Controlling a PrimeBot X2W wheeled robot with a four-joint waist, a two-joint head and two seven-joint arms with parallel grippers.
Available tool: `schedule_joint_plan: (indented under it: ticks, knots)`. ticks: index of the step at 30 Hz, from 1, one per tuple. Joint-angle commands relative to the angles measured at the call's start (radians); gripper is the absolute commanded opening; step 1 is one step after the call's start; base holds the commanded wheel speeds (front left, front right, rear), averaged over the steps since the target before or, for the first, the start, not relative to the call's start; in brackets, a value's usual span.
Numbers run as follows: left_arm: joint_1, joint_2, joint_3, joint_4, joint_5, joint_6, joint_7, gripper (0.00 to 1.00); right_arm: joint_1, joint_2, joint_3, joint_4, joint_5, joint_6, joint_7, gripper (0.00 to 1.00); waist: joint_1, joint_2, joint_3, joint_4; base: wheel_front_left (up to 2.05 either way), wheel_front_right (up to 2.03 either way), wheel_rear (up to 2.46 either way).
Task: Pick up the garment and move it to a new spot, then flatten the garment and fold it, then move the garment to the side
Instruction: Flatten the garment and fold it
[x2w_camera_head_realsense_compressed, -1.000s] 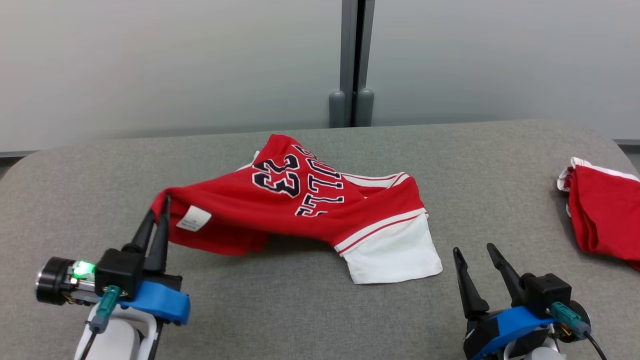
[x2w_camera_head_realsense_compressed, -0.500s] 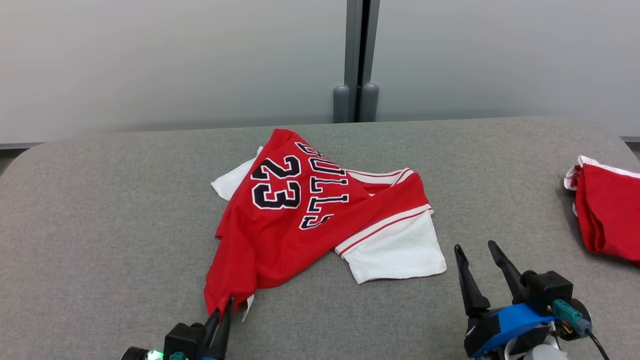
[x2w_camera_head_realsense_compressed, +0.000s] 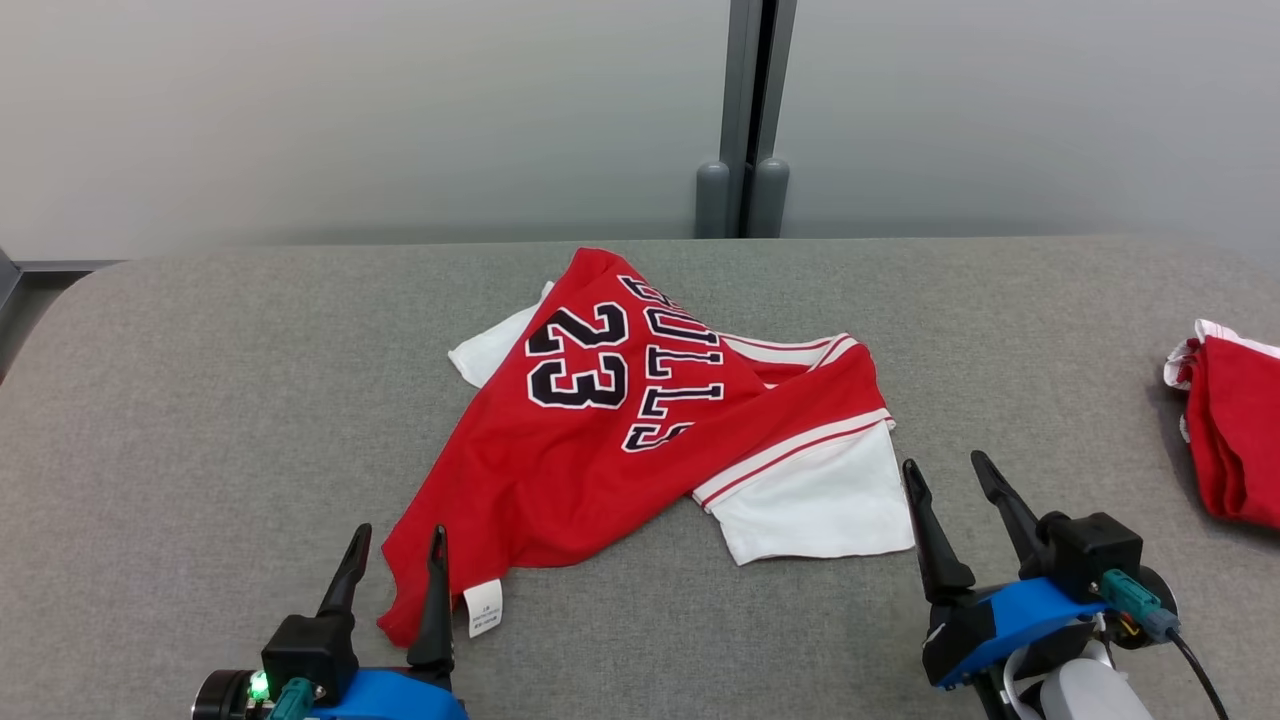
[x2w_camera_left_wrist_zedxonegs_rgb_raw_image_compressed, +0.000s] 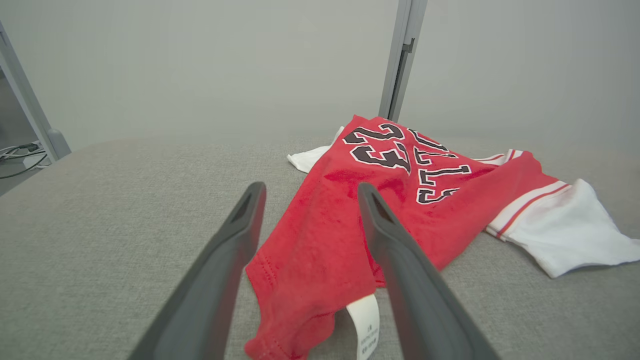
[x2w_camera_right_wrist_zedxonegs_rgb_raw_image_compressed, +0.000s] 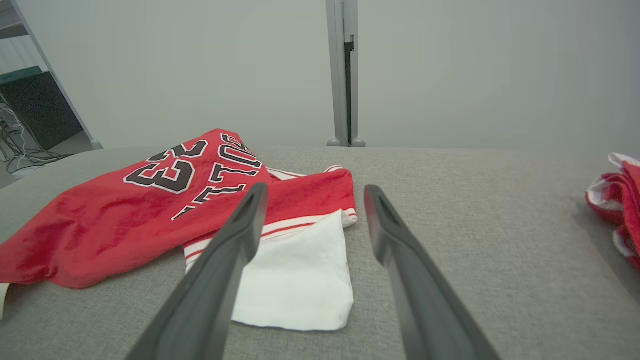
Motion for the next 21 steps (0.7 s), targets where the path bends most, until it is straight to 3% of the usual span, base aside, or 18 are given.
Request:
schedule_joint_plan:
  ticks: [1,10,21]
  knots:
    - [-0.009,-0.001,0.013,0.003,0.001,0.003,-0.003,1.0,-0.016,-0.003,0.001,0.005,-0.008,0.0,-0.003,1.0,0.0,0.0,0.003,0.003,0.0,0.0,0.0]
    - [-0.039,-0.014,0.014,0.021,-0.017,-0.002,-0.003,1.0,-0.046,-0.003,-0.024,0.073,-0.057,0.0,-0.003,1.0,0.0,0.0,0.04,0.045,0.0,0.0,0.0]
    - [-0.06,-0.015,-0.057,0.011,-0.069,0.021,-0.003,1.0,-0.105,-0.003,-0.19,0.285,-0.186,0.0,-0.003,1.0,0.0,0.0,0.092,0.14,0.0,0.0,0.0]
